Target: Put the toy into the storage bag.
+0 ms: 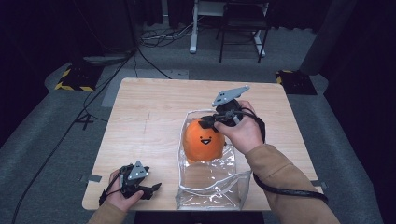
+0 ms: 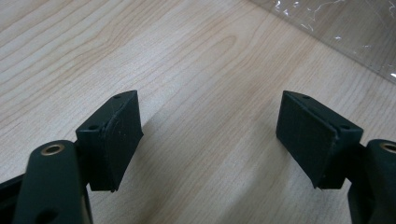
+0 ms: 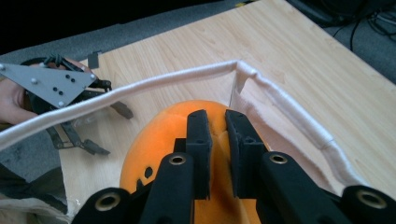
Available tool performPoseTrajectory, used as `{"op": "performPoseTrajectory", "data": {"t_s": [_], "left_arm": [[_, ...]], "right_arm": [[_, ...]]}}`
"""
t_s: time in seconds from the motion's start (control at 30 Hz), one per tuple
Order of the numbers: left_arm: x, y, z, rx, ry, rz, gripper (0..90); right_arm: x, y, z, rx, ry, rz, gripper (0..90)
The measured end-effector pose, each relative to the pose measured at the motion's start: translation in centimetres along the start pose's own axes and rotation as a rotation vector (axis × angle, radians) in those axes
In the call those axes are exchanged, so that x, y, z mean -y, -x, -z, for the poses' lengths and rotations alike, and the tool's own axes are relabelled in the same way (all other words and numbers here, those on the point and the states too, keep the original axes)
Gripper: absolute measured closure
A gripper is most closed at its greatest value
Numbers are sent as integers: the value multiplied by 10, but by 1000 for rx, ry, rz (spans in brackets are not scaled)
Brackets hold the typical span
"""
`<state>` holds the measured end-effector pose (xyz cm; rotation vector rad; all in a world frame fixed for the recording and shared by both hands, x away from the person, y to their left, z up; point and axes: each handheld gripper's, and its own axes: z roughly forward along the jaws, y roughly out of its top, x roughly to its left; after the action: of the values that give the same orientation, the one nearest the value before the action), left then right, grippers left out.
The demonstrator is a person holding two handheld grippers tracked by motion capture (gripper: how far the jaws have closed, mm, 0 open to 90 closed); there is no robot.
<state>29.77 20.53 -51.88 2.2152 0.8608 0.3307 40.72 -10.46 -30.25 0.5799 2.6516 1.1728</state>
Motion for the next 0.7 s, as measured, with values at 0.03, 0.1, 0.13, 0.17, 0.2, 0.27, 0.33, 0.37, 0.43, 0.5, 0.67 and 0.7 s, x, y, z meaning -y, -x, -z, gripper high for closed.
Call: {"op": "performPoseTrajectory", "data": {"t_s": [0.03,0.1,0.13,0.17,0.2,0.27,0.33,0.37,0.43,0.5,0.67,0.7], "left_arm": [[0,0,0,0,0,1,228],[0,0,0,-1,1,1,228],[0,0,0,-1,1,0,228],[0,0,0,-1,1,0,228],[0,0,0,-1,1,0,228],[0,0,0,-1,0,0,228],[0,0,0,-1,0,1,228],[0,0,0,-1,0,0,228],[0,0,0,-1,0,0,228],[0,0,0,-1,0,0,228],[0,0,0,-1,0,0,228],[0,0,0,-1,0,0,228]], "right_arm": [[1,0,-2,-1,-6,-2,807],[3,1,-5,-2,-17,-5,806],[4,1,-6,-5,-22,-8,806],[5,2,-7,-5,-29,-8,806],[6,2,-9,-6,-36,-13,805],[7,2,-11,-11,-50,-16,804],[9,2,-14,-15,-67,-17,802],[9,2,-16,-18,-74,-18,801],[11,2,-18,-25,-91,-19,799],[12,2,-21,-31,-110,-25,797],[15,3,-27,-45,-153,-27,794],[16,3,-28,-48,-161,-28,793]]}}
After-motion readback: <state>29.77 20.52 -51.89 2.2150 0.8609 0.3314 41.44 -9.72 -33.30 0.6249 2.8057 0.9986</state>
